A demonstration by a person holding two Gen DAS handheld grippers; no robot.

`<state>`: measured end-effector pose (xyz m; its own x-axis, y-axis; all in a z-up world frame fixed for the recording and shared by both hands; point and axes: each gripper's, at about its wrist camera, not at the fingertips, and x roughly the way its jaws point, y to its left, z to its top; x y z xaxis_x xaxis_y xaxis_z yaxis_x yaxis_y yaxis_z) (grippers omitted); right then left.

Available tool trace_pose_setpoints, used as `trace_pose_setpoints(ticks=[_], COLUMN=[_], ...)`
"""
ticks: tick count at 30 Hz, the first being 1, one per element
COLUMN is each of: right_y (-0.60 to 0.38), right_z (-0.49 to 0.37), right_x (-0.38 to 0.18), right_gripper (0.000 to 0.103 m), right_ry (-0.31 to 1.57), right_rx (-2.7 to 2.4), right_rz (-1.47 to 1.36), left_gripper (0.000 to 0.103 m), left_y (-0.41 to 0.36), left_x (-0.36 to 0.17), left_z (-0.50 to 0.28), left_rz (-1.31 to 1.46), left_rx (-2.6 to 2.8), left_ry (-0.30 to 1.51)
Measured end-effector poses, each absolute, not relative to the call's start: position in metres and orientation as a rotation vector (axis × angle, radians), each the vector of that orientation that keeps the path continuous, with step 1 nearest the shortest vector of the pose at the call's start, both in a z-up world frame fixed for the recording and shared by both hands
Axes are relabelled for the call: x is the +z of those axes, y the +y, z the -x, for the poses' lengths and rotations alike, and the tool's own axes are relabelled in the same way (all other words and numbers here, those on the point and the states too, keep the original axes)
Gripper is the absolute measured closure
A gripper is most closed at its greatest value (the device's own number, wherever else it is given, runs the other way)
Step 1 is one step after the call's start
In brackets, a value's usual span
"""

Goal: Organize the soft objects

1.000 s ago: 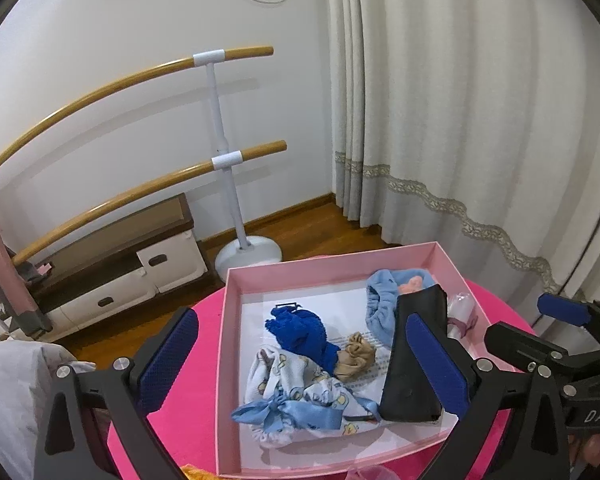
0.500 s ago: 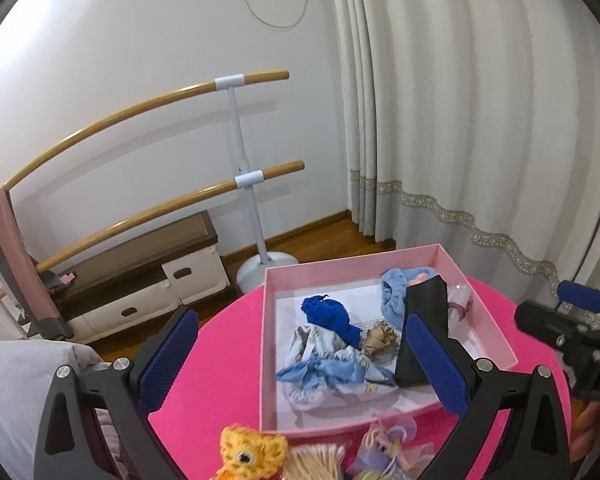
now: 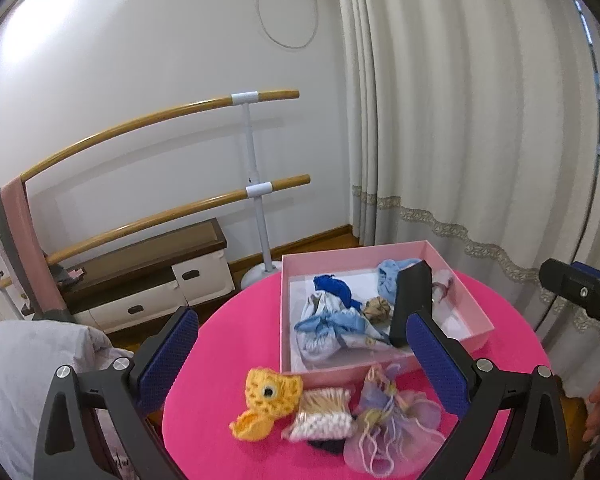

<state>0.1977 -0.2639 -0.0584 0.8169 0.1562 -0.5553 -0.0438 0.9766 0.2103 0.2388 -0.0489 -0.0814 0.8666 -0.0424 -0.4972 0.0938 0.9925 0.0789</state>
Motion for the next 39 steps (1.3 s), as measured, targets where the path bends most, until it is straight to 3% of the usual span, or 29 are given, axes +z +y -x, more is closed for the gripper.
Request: trace_pose_setpoints(ticks=[24, 39], right_y=[-0.22, -0.213], right_z=[-0.085, -0.086], right_x=[-0.068, -0.089], right_gripper=[0.0, 0.0], right_ry=[0.542, 0.612], right_rx=[-0.024, -0.007], right_rz=[-0.06, -0.06], left_gripper=[0.0, 0.0], left_y=[-0.02, 0.004], left_x=[-0.097, -0.124], left_z=[-0.115, -0.1], left_rz=[-0.083, -0.07], left_rx=[0.016, 0.049], left_ry=[0.488, 0.536])
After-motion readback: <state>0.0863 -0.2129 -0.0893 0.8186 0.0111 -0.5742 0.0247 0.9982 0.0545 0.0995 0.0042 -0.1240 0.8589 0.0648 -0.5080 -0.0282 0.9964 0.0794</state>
